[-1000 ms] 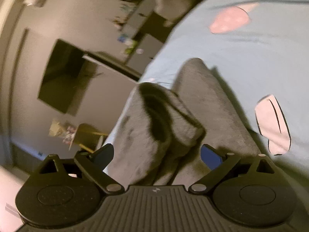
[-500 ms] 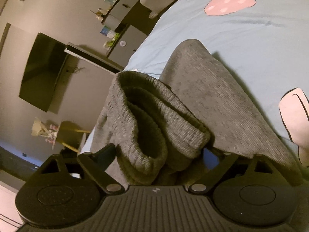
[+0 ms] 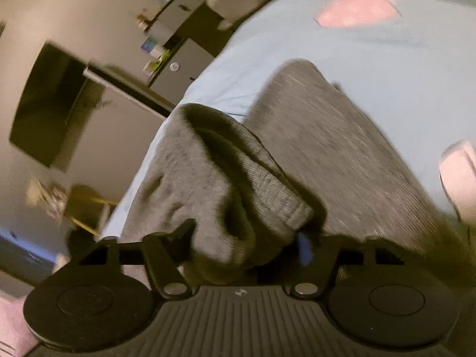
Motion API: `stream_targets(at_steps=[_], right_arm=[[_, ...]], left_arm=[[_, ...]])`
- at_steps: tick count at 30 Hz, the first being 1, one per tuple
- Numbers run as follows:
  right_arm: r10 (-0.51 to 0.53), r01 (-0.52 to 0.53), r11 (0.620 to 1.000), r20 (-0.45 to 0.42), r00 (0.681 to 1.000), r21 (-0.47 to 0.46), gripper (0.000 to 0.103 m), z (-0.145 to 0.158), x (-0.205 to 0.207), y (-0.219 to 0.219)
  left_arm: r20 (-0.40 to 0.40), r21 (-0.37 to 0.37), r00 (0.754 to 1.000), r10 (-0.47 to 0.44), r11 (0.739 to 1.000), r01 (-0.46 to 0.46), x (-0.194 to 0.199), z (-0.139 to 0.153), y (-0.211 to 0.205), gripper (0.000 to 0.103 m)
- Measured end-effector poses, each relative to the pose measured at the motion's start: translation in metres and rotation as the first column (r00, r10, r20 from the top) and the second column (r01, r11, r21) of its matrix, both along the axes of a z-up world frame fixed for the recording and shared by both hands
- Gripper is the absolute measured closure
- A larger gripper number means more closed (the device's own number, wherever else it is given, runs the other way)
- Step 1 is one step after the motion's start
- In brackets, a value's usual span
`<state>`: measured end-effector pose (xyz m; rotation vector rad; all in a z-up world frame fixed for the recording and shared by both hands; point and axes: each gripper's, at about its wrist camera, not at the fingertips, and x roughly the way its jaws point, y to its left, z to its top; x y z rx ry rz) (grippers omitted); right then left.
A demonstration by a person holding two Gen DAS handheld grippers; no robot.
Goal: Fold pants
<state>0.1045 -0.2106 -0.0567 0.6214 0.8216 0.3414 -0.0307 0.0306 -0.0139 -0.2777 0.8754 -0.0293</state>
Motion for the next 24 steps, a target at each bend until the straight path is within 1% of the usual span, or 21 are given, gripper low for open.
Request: stream_targets(at_steps=[1, 2, 3, 4, 6, 7, 9, 12, 14, 15, 20, 24], right_arm=[[0.011, -0.010, 0.999, 0.037, 0.999, -0.034, 0.050, 0.010, -0.004, 0.004], [0.026, -0.022, 0.998, 0.079, 0.997, -0.054, 0.056, 0.021, -0.009, 0.007], [0.045, -0.037, 0.997, 0.122, 0.992, -0.062, 0.058, 0.034, -0.015, 0.010], [0.057, -0.047, 0.997, 0.153, 0.987, -0.067, 0.059, 0.046, -0.020, 0.012], [0.076, -0.059, 0.995, 0.229, 0.970, -0.081, 0.060, 0.069, -0.031, 0.018], [0.085, -0.063, 0.994, 0.263, 0.961, -0.088, 0.060, 0.080, -0.036, 0.021], [0.095, -0.074, 0.994, 0.319, 0.943, -0.077, 0.063, 0.100, -0.046, 0.024], [0.100, -0.082, 0.995, 0.376, 0.921, -0.063, 0.064, 0.121, -0.058, 0.019], [0.094, -0.072, 0.995, 0.393, 0.915, -0.069, 0.064, 0.125, -0.063, 0.013], [0.089, -0.067, 0.995, 0.388, 0.917, -0.071, 0.064, 0.125, -0.063, 0.010], [0.050, -0.024, 0.996, 0.315, 0.948, -0.085, 0.064, 0.107, -0.061, -0.007], [0.030, -0.004, 0.996, 0.301, 0.953, -0.087, 0.064, 0.100, -0.067, -0.015]], left_arm=[[0.002, 0.009, 1.000, 0.003, 1.000, -0.003, 0.000, 0.000, -0.001, 0.007], [0.003, 0.022, 1.000, 0.014, 1.000, -0.014, 0.001, 0.000, -0.001, 0.007], [0.000, 0.031, 1.000, 0.030, 0.999, -0.030, 0.002, -0.002, 0.000, 0.007], [-0.012, 0.043, 0.998, 0.056, 0.998, -0.055, 0.003, -0.003, 0.002, 0.007], [-0.064, 0.048, 0.991, 0.117, 0.992, -0.114, 0.009, -0.010, 0.010, 0.013], [-0.093, 0.018, 0.985, 0.148, 0.989, -0.147, 0.010, -0.013, 0.017, 0.013], [-0.112, -0.065, 0.977, 0.183, 0.979, -0.191, 0.009, -0.015, 0.030, 0.015], [-0.095, -0.107, 0.970, 0.223, 0.967, -0.233, 0.003, -0.011, 0.041, 0.015], [-0.089, -0.122, 0.970, 0.227, 0.964, -0.237, 0.001, -0.011, 0.045, 0.015], [-0.088, -0.123, 0.971, 0.224, 0.964, -0.234, 0.001, -0.011, 0.045, 0.015], [-0.082, -0.070, 0.975, 0.207, 0.975, -0.213, 0.001, -0.010, 0.040, 0.016], [-0.074, -0.048, 0.978, 0.195, 0.979, -0.199, 0.001, -0.007, 0.036, 0.016]])
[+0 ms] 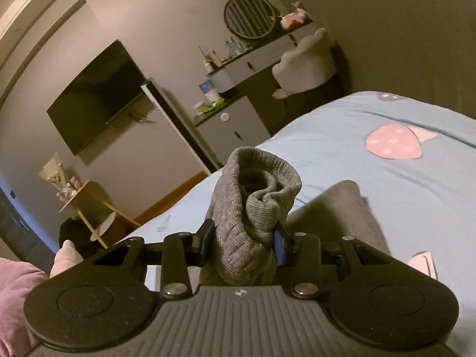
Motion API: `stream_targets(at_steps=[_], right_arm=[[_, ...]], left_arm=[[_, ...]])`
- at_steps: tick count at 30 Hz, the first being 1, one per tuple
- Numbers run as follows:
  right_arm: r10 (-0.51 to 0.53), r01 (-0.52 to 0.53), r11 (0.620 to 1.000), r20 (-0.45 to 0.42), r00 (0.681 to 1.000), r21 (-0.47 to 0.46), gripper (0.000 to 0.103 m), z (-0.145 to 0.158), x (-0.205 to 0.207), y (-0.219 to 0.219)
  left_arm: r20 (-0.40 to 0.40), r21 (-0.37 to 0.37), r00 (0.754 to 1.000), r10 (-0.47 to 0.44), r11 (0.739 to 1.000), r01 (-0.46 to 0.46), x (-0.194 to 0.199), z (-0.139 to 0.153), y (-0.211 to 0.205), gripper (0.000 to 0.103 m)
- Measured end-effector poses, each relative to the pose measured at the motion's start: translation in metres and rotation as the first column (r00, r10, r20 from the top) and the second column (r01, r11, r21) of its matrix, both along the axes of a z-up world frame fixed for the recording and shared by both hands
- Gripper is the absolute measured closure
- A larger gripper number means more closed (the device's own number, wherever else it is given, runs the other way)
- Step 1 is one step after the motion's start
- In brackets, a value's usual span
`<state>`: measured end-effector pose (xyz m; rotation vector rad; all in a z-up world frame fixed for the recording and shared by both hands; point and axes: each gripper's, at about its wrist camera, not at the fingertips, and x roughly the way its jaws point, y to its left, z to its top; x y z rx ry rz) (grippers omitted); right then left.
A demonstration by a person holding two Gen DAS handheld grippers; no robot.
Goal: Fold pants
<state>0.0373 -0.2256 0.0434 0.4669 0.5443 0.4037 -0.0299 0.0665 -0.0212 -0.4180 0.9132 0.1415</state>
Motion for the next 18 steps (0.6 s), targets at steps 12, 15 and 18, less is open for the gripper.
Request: stream_targets(at_steps=[12, 15, 18], right_arm=[[-0.096, 0.099, 0.994, -0.091, 0.991, 0.034, 0.064, -0.023, -0.007, -0.046], [-0.108, 0.113, 0.993, -0.114, 0.988, 0.034, 0.064, -0.031, -0.010, -0.053], [-0.110, 0.115, 0.993, -0.129, 0.986, 0.033, 0.063, -0.037, -0.011, -0.056]], left_arm=[[0.023, 0.030, 0.997, -0.070, 0.997, 0.069, 0.000, 0.003, -0.008, 0.015], [0.026, 0.028, 0.997, -0.073, 0.997, 0.072, -0.001, 0.004, -0.008, 0.015], [0.028, 0.028, 0.997, -0.073, 0.997, 0.072, 0.000, 0.005, -0.009, 0.015]])
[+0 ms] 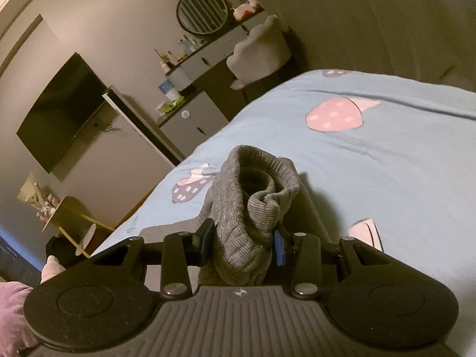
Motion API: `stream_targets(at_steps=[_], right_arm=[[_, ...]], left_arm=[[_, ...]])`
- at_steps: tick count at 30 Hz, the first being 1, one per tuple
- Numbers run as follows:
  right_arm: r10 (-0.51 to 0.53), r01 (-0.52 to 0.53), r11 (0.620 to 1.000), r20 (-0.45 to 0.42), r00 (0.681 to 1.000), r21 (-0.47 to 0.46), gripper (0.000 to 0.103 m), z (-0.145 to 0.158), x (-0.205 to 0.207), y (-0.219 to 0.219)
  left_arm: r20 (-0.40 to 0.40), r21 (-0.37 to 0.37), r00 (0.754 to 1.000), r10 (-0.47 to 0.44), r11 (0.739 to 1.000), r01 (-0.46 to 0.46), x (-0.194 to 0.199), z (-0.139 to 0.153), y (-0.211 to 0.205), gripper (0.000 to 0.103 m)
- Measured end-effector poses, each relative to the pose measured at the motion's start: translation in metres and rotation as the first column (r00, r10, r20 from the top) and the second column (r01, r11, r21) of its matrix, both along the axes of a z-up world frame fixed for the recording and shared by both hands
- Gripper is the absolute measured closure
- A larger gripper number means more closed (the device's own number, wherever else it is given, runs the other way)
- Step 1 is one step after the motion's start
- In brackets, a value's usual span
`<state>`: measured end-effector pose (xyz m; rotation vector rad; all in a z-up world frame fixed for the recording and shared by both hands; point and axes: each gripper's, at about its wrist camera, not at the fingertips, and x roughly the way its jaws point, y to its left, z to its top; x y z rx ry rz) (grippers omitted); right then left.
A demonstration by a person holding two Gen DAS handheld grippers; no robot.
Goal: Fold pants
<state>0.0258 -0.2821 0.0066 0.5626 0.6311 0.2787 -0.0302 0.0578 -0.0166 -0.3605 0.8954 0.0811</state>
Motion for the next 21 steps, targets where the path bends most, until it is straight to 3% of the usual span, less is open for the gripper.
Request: stream_targets(at_steps=[3, 7, 9, 12, 16, 18, 21], right_arm=[[0.015, -0.015, 1.000, 0.002, 1.000, -0.011, 0.062, -0.004, -0.001, -0.002], [-0.010, 0.007, 0.992, -0.022, 1.000, -0.129, 0.047, -0.003, 0.003, -0.006], [-0.061, 0.061, 0.980, 0.007, 0.998, -0.190, 0.033, 0.000, 0.000, -0.013], [-0.077, 0.079, 0.981, 0.022, 0.997, -0.176, 0.032, 0.004, -0.002, -0.024], [-0.028, 0.024, 0.981, -0.019, 0.999, -0.191, 0.032, 0.000, 0.008, -0.013], [0.013, -0.021, 0.977, -0.037, 0.999, -0.211, 0.032, -0.003, 0.013, 0.000], [0.063, -0.070, 0.957, -0.034, 0.997, -0.282, 0.032, -0.008, 0.017, 0.024]], left_arm=[[0.015, 0.002, 1.000, -0.003, 1.000, 0.003, -0.004, 0.004, 0.000, 0.015], [0.021, -0.022, 1.000, -0.015, 1.000, 0.015, -0.009, 0.014, 0.004, 0.015], [0.025, -0.072, 0.999, -0.033, 0.997, 0.034, -0.016, 0.022, 0.007, 0.015], [0.084, -0.092, 0.996, -0.033, 0.995, 0.041, -0.027, 0.041, 0.006, 0.013], [0.187, 0.001, 0.979, -0.085, 0.996, 0.086, -0.022, 0.068, -0.010, 0.007], [0.183, 0.021, 0.975, -0.128, 0.992, 0.126, -0.007, 0.067, -0.020, 0.007], [0.109, 0.025, 0.980, -0.163, 0.987, 0.162, 0.021, 0.048, -0.032, 0.007]])
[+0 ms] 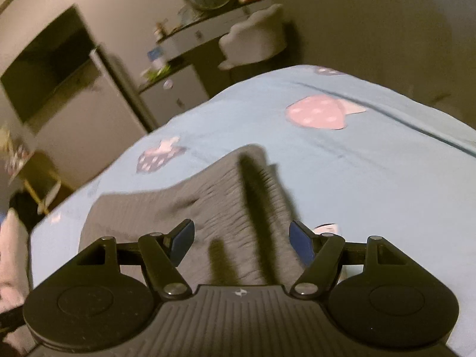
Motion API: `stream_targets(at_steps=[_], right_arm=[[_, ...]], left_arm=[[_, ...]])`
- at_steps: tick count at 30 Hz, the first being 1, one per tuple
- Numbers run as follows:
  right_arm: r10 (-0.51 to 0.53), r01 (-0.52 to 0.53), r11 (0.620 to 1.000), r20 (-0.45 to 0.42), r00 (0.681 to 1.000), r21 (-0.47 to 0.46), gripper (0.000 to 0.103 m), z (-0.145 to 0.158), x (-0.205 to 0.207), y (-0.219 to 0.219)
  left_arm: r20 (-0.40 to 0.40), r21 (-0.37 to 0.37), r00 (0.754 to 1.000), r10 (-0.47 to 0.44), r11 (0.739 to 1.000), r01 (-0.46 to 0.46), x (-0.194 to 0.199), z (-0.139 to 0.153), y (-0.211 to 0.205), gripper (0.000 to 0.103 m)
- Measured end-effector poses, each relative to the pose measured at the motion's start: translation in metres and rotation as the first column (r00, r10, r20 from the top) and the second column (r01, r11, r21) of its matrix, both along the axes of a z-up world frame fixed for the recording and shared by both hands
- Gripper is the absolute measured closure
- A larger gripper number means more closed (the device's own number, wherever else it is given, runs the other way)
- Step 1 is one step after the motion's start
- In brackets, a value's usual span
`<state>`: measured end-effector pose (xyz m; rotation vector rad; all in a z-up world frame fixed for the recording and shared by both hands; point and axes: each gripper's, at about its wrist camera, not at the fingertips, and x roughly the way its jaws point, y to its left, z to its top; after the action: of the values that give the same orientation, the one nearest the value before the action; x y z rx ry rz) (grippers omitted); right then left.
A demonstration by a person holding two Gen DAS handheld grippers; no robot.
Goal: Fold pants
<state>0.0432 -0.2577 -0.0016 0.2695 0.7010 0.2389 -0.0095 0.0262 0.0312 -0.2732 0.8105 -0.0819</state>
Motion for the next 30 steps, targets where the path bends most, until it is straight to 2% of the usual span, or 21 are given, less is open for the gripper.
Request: stream_targets(at_steps=[2, 4, 5, 6, 8, 10, 11, 15, 18, 19, 21, 23, 25, 27, 29, 30], right_arm=[[0.009, -0.011, 0.996, -0.024, 1.000, -0.085, 0.032, -0.009, 0.005, 0.013], [0.007, -0.018, 0.986, -0.063, 0.998, -0.166, 0.029, -0.023, 0.011, 0.017], [0.014, -0.029, 0.983, -0.083, 0.996, -0.183, 0.023, -0.031, 0.015, 0.018], [0.015, -0.032, 0.984, -0.097, 0.995, -0.175, 0.021, -0.037, 0.017, 0.015], [-0.007, -0.009, 0.992, -0.133, 0.991, -0.123, 0.018, -0.039, 0.020, 0.007], [-0.028, 0.016, 0.996, -0.134, 0.991, -0.089, 0.018, -0.030, 0.018, 0.006], [-0.035, 0.025, 0.996, -0.110, 0.993, -0.088, 0.018, -0.024, 0.014, 0.008], [-0.050, 0.063, 0.987, 0.092, 0.995, -0.145, 0.018, 0.011, -0.002, 0.030], [0.033, -0.007, 0.991, 0.187, 0.982, -0.136, 0.020, 0.029, -0.003, 0.055], [0.082, -0.056, 0.988, 0.183, 0.980, -0.144, 0.023, 0.031, 0.000, 0.066], [0.184, -0.158, 0.970, 0.138, 0.973, -0.184, 0.065, 0.024, 0.012, 0.094], [0.248, -0.232, 0.949, 0.053, 0.967, -0.213, 0.075, 0.010, 0.026, 0.118], [0.279, -0.274, 0.933, -0.015, 0.960, -0.235, 0.077, -0.008, 0.038, 0.138], [0.263, -0.262, 0.919, -0.037, 0.964, -0.296, 0.077, -0.023, 0.050, 0.150], [0.218, -0.224, 0.924, -0.056, 0.974, -0.310, 0.079, -0.031, 0.060, 0.150], [0.186, -0.195, 0.938, -0.061, 0.981, -0.285, 0.079, -0.030, 0.065, 0.144]], left_arm=[[-0.064, 0.043, 0.998, 0.016, 0.999, -0.013, 0.014, -0.021, -0.006, 0.007], [-0.127, 0.122, 0.990, 0.059, 0.992, -0.043, 0.021, -0.046, -0.007, 0.005], [-0.150, 0.107, 0.987, 0.064, 0.993, -0.048, 0.022, -0.058, -0.004, 0.002], [-0.162, 0.055, 0.983, 0.085, 0.996, -0.077, 0.022, -0.066, 0.003, 0.000], [-0.215, -0.082, 0.969, 0.120, 0.987, -0.140, 0.024, -0.074, 0.022, 0.000], [-0.221, -0.145, 0.963, 0.156, 0.971, -0.191, 0.022, -0.074, 0.034, 0.000], [-0.213, -0.147, 0.961, 0.174, 0.967, -0.208, 0.020, -0.074, 0.037, 0.000], [-0.199, -0.128, 0.964, 0.175, 0.971, -0.203, 0.017, -0.076, 0.035, 0.000], [-0.173, -0.092, 0.972, 0.162, 0.979, -0.180, 0.017, -0.075, 0.029, 0.000], [-0.168, -0.087, 0.973, 0.160, 0.980, -0.176, 0.018, -0.074, 0.027, 0.000], [-0.166, -0.092, 0.973, 0.159, 0.980, -0.176, 0.016, -0.075, 0.026, 0.000], [-0.169, -0.106, 0.972, 0.161, 0.978, -0.181, 0.015, -0.075, 0.030, 0.000], [-0.167, -0.111, 0.973, 0.162, 0.977, -0.182, 0.016, -0.075, 0.030, 0.000], [-0.159, -0.104, 0.974, 0.163, 0.978, -0.180, 0.015, -0.075, 0.029, 0.000], [-0.152, -0.093, 0.975, 0.161, 0.980, -0.176, 0.014, -0.076, 0.028, 0.000], [-0.148, -0.091, 0.976, 0.159, 0.981, -0.174, 0.013, -0.076, 0.028, 0.000]])
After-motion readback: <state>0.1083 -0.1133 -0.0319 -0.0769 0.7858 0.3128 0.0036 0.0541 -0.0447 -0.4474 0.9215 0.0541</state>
